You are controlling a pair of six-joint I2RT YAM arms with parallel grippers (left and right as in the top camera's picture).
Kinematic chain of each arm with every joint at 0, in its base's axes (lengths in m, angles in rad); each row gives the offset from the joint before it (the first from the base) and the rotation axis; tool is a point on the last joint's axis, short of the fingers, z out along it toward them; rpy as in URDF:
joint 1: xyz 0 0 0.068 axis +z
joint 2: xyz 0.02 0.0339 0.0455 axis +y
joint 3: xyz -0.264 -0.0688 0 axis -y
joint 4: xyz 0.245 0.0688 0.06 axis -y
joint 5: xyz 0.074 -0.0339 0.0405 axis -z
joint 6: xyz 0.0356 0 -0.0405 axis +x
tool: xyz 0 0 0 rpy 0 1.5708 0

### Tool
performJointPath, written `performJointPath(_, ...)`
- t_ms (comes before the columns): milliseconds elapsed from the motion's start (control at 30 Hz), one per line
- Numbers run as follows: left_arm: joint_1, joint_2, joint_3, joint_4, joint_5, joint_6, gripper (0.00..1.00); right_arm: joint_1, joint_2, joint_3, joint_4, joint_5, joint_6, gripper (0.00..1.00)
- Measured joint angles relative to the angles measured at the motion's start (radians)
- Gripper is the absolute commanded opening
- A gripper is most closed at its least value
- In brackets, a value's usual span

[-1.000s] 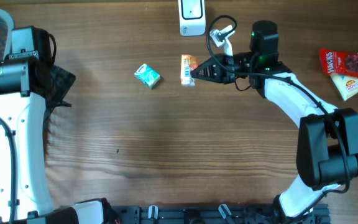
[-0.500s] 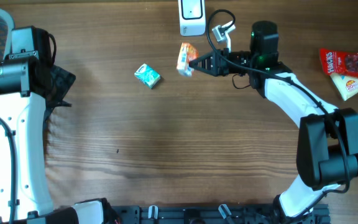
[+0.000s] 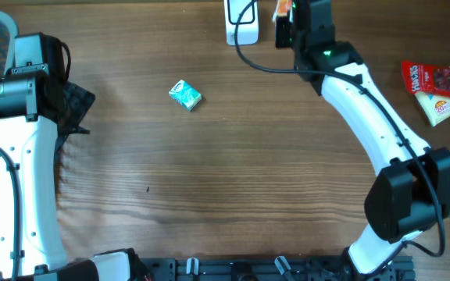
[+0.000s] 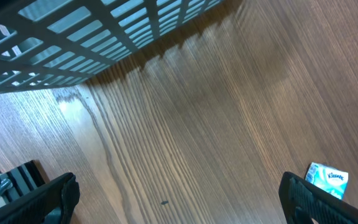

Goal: Scan the item barcode
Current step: 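Lift the orange tissue pack and hold it up to the scanner, then carry the orange tissue pack right and drop it by the bags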

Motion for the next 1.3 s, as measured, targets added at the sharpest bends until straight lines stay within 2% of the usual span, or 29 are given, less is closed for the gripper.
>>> performJointPath(167, 0.0, 0.0, 0.0, 0.0, 0.0, 0.0, 1.0, 0.079, 0.111, 0.012, 0.424, 0.259, -0.36, 0.05)
performJointPath(333, 0.0, 0.0, 0.0, -0.001, 0.0, 0.0, 1.0, 0.167, 0.272, 0.009, 0.769, 0.309, -0.71, 0.05)
performJointPath(500, 0.0, 0.0, 0.0, 0.0, 0.0, 0.0, 1.0, 0.191, 0.395, 0.009, 0.888, 0.231, -0.969, 0.05)
performJointPath(633, 0.0, 0.0, 0.0, 0.0, 0.0, 0.0, 1.0, 0.171, 0.46, 0.009, 0.904, 0.214, -1.055, 0.05)
performJointPath(833, 0.0, 0.0, 0.0, 0.0, 0.0, 0.0, 1.0, 0.158, 0.479, 0.008, 1.025, 0.267, -1.064, 0.05)
performJointPath(1000, 0.0, 0.0, 0.0, 0.0, 0.0, 0.0, 1.0, 0.079, 0.479, 0.009, 1.086, 0.524, -1.014, 0.04)
performJointPath(1167, 0.0, 0.0, 0.0, 0.0, 0.0, 0.0, 1.0, -0.171, 0.48, 0.01, 0.764, 0.94, -0.735, 0.04)
performJointPath(1300, 0.0, 0.0, 0.0, 0.0, 0.0, 0.0, 1.0, -0.309, 0.48, -0.019, 0.595, 1.1, -0.576, 0.04)
